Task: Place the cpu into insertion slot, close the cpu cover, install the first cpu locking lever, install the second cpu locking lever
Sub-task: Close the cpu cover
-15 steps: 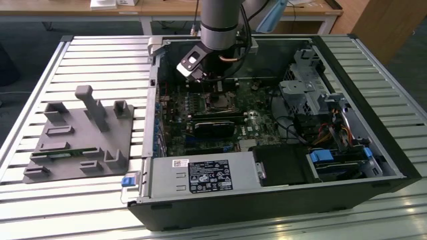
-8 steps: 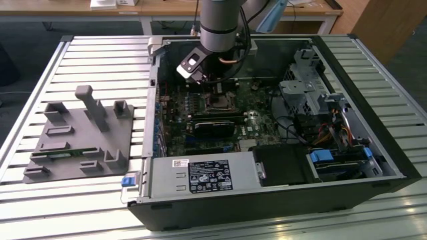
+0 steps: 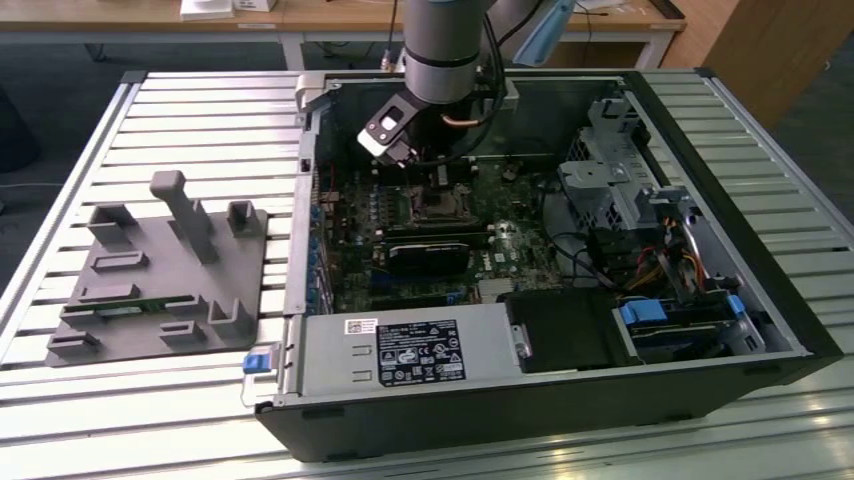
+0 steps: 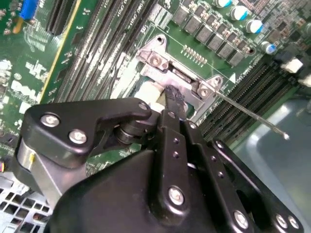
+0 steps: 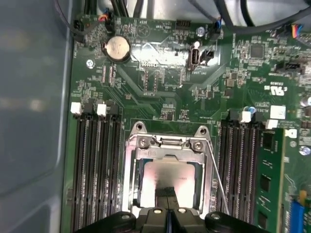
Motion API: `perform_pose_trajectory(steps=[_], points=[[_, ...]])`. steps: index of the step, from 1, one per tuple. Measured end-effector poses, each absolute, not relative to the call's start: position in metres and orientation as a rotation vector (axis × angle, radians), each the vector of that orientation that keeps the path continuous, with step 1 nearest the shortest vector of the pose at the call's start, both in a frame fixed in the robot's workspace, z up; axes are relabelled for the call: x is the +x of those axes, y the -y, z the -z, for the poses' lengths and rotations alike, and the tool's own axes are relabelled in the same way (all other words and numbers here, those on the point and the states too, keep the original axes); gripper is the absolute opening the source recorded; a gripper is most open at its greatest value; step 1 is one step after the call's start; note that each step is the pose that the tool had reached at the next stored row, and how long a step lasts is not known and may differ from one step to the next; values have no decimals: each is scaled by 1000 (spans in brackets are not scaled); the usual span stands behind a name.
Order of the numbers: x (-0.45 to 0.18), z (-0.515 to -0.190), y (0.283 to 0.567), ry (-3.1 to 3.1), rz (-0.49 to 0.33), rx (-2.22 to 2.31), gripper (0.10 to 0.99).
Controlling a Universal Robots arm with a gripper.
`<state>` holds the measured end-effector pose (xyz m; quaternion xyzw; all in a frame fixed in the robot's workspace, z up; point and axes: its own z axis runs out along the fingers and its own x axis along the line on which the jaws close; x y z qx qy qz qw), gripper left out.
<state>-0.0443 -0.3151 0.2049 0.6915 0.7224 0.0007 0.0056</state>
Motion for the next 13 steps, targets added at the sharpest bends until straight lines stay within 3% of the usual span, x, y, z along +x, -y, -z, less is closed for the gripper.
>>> perform_pose_trajectory(steps=[13], points=[[-33,-212,315,-2262,-1,2165,106]])
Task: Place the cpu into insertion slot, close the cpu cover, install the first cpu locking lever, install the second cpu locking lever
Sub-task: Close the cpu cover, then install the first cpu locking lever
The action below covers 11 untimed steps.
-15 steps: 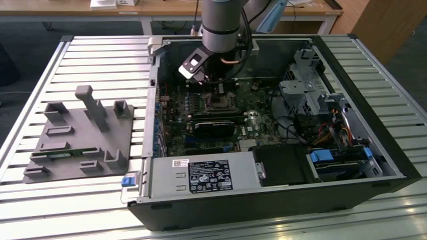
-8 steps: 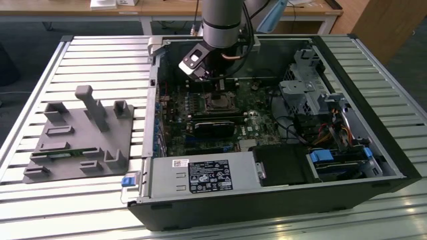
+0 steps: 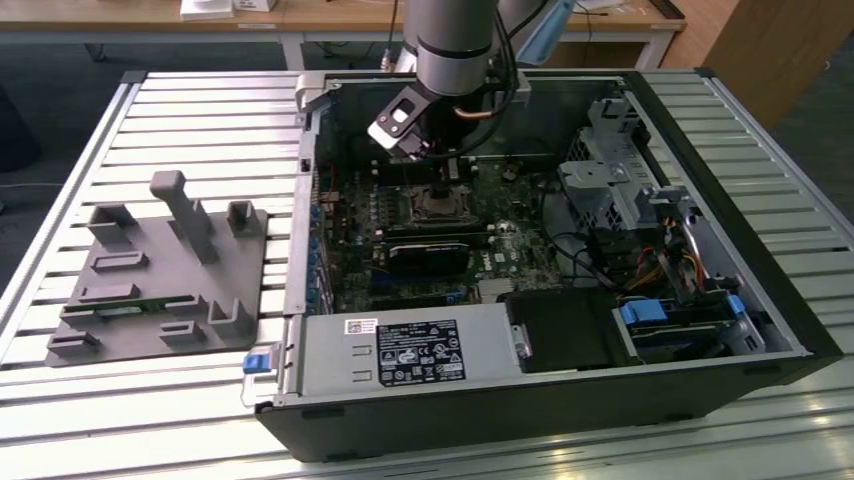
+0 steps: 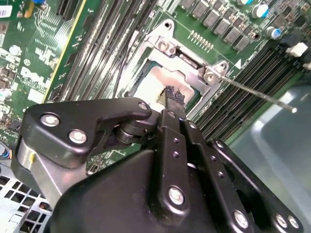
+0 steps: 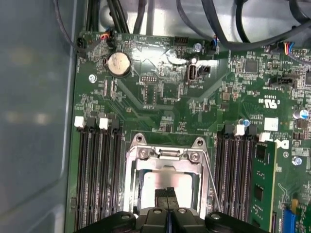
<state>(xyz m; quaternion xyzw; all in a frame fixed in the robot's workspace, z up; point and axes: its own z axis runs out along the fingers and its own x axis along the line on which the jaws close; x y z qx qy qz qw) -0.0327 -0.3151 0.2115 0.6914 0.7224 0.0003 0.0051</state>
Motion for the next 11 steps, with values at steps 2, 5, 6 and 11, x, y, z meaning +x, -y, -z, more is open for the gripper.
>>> perform_pose_trajectory(steps=[2,5,6,11], points=[[-31,-212,315,-2262,-1,2165,106],[-31,-212,315,-2262,-1,2165,106],[-31,-212,315,-2262,-1,2165,106],[-31,-214,315,-2262,-1,2165,106]])
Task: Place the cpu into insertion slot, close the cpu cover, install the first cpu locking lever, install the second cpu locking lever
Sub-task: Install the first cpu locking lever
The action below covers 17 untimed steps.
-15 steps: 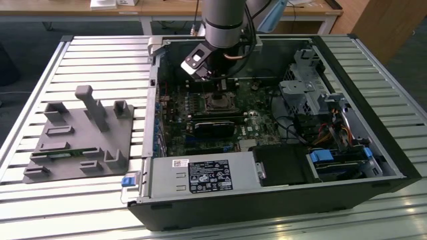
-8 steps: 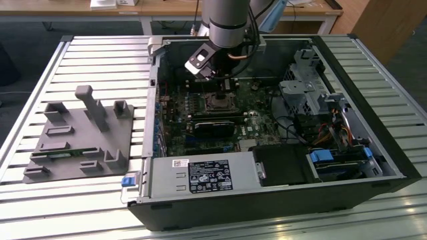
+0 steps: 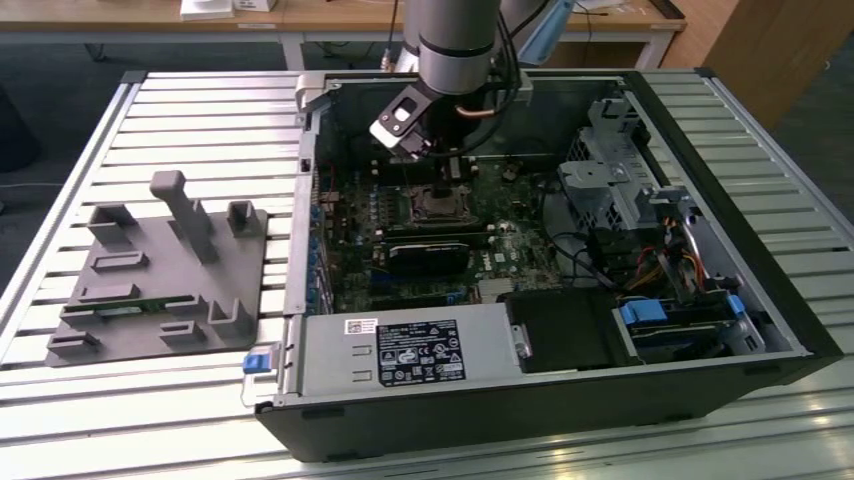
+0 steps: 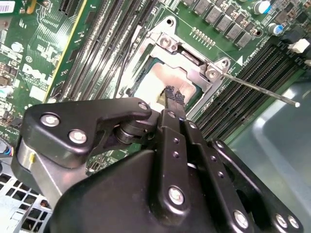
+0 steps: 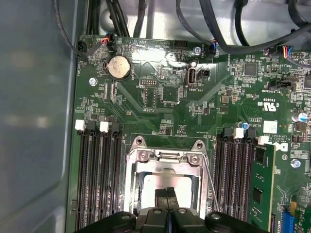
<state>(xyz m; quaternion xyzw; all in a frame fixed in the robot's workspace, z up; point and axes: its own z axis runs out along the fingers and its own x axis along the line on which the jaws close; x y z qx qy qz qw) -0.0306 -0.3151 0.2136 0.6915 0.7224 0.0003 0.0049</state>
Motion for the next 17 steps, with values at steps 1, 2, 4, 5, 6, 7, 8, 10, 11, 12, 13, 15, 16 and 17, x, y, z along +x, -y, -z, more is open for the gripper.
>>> perform_pose_trajectory(steps=[1,2,4,5,6,7,8,10,11,12,13,15,16,17], points=[[-31,-215,315,-2262,-1,2165,106],[-31,-217,315,-2262,-1,2165,106],[-31,-220,315,-2262,-1,2166,106],[-31,-222,315,-2262,-1,2165,106],[-31,-224,315,-2262,-1,2165,106],[-31,-226,315,-2262,-1,2165,106],[-31,-228,315,-2262,-1,2165,106],[-31,-233,315,-2262,-1,2165,106],[-31,-236,315,-2262,-1,2165,106],[-31,-238,315,-2262,-1,2165,106],[-31,-241,315,-2262,-1,2165,106],[-31,-246,315,-2262,-1,2165,106],[-31,-249,315,-2262,-1,2165,106],[-31,-251,315,-2262,-1,2165,106]])
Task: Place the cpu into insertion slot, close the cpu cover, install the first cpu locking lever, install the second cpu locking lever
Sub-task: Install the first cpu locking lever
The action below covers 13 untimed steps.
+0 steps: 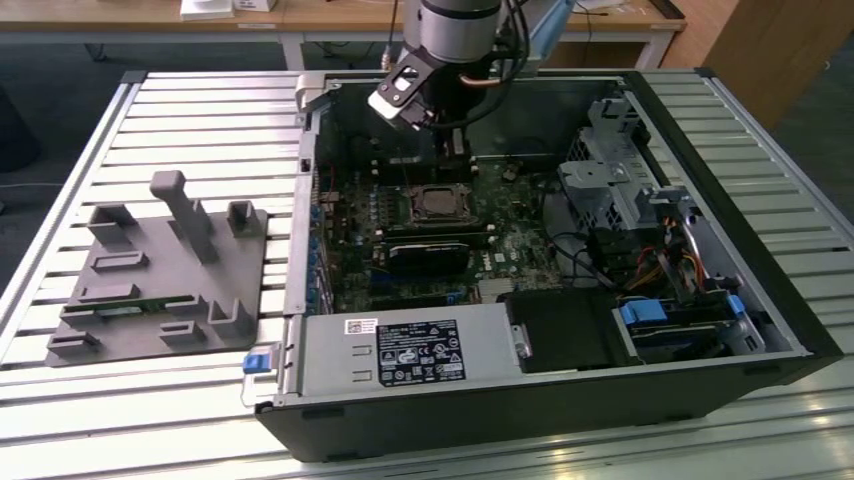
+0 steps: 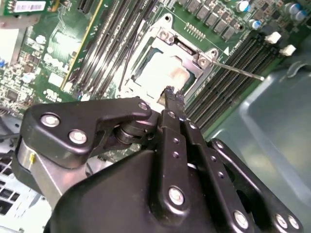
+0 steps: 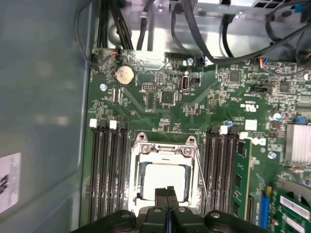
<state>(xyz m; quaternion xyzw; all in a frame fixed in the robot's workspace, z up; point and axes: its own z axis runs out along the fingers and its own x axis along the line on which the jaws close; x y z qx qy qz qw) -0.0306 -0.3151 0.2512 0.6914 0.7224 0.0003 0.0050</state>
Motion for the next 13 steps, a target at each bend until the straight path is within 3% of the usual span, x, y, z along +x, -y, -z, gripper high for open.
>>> perform_pose_trajectory(steps=[13], points=[[-31,-260,315,-2411,-2,1999,106]])
